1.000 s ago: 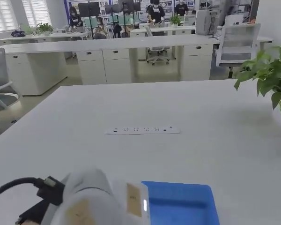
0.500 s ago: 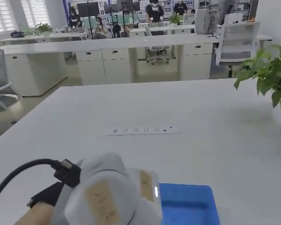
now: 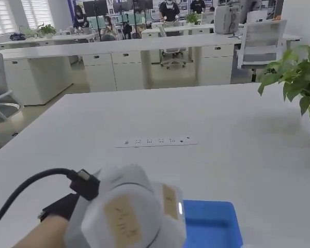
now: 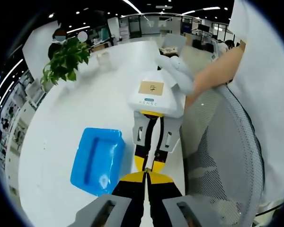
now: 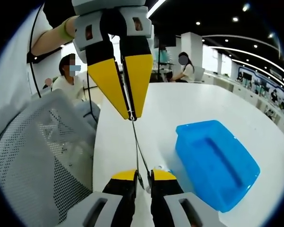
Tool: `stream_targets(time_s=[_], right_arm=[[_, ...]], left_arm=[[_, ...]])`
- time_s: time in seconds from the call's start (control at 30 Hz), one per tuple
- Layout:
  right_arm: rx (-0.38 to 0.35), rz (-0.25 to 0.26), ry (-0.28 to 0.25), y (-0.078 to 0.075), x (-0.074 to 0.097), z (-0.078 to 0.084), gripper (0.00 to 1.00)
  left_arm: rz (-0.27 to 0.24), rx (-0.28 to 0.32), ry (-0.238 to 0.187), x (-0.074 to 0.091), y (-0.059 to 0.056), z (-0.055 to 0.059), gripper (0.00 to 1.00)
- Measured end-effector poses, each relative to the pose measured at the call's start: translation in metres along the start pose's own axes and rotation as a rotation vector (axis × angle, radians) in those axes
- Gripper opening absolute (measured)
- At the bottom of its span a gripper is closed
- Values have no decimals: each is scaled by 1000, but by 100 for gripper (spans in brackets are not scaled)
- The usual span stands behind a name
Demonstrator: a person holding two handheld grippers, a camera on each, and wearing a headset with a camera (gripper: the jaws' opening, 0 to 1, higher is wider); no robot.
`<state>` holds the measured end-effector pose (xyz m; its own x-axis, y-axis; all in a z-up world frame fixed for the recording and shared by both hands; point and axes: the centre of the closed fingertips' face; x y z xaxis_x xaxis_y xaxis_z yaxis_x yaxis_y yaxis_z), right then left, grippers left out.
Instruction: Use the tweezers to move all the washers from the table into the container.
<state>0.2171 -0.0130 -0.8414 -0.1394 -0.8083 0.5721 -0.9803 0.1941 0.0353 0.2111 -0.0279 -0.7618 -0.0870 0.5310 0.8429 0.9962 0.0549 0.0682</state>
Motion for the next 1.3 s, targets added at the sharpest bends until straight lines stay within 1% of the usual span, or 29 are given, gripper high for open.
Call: stream_targets(time_s=[0.07,0.17,0.2,0.37,0.43,0.47,0.53,0.6,0.63,0.7,0.77,0.83,0.87,0.9,0.93,0.97,1.03,1.07,1.1,1.13,1.17,1.2,1.23,1.27,1.3], right_arm=[[15,8,5,-1,0,0,7],[11,5,11,-1,0,2,7],[9,6,11,-1,-1,2,7],[-45,-6,10,-3,0,5,8],[-47,-6,13,-2,1,5,9],[-42,-4,8,-2,1,4,10],[-38,-8,-26,0,4,-4,12],[-64,-23,-85,2,4,-16,13],[-72,-27,-91,3,4,-17,13],[-66,-20,-87,3,3,-17,13],[-53,-12,-82,1,1,-16,11],[-54,8,-78,-4,2,-14,4],[-69,-6,-82,-2,2,-14,4],[-72,-9,-87,-4,2,-15,4],[-77,-8,-87,-4,2,-15,4],[-75,-7,-86,-3,2,-15,3],[-76,-5,-85,-3,2,-15,3],[-79,-5,-85,-3,2,-15,3],[-83,-6,-85,-3,2,-15,3],[-89,-6,-86,-4,2,-15,3],[-101,-5,-88,-5,2,-15,3],[-123,-4,-91,-7,2,-15,3],[-143,-4,-96,-9,3,-15,3],[-160,-3,-101,-10,3,-16,3],[-192,-1,-106,-11,4,-15,3]], left_arm=[[1,-7,1,0,0,-1,0],[0,-18,17,-2,2,1,0],[-1,-21,12,-2,2,0,0],[24,-10,23,-3,3,-2,0],[36,-7,27,-4,3,-3,0],[41,-6,29,-4,3,-4,0],[53,-4,35,-5,4,-4,0],[62,-2,42,-5,4,-5,0],[65,2,43,-5,4,-5,0],[72,16,39,-6,5,-6,0],[77,37,35,-6,5,-5,0],[78,46,31,-7,5,-2,0],[68,48,18,-8,7,-1,0],[67,61,16,-9,7,2,0],[76,93,18,-11,5,7,0],[76,109,13,-11,5,9,0],[53,160,-26,-12,6,12,0],[45,203,-52,-11,6,13,0],[37,230,-68,-10,7,15,0],[21,251,-85,-9,8,16,0],[-11,284,-113,-7,11,18,0],[-26,300,-131,-6,11,19,3],[-52,329,-168,-4,12,21,6],[-72,354,-192,-3,12,22,9],[-85,391,-219,-1,10,24,14]])
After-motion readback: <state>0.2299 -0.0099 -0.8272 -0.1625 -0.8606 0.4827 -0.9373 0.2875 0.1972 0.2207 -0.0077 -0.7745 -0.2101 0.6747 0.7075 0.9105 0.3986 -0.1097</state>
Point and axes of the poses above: the centre of the closed fingertips' face, and the gripper's own axes: x roughly backward along the fingers, y roughly to its left, z roughly out of its underside
